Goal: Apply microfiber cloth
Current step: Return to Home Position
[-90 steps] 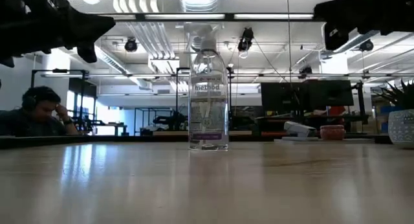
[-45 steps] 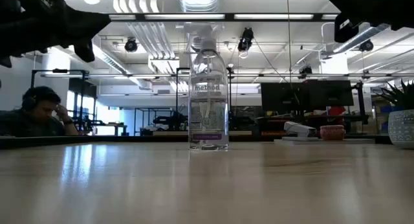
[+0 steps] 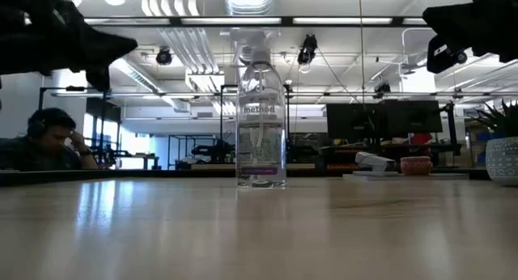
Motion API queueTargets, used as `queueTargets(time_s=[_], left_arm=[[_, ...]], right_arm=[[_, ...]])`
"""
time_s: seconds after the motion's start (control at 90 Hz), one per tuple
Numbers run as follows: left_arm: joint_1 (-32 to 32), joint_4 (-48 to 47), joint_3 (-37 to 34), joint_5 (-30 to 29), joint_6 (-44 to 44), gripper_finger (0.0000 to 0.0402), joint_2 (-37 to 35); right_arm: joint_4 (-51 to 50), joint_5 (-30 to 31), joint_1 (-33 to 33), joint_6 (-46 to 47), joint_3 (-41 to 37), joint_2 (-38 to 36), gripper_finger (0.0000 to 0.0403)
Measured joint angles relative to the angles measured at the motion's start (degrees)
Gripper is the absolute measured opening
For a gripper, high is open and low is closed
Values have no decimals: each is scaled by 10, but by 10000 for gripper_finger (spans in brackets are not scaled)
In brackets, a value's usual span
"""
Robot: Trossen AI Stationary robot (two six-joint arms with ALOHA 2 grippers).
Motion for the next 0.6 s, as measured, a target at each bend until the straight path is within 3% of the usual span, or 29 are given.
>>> queueTargets(time_s=[0.144, 0.6], left_arm=[[-21, -3, 0, -30, 1, 0, 0], [-57, -8, 0, -35, 24, 0, 24]], right_arm=[[-2, -22, 0, -10, 0, 13, 2], [-3, -24, 0, -21, 0, 35, 2]])
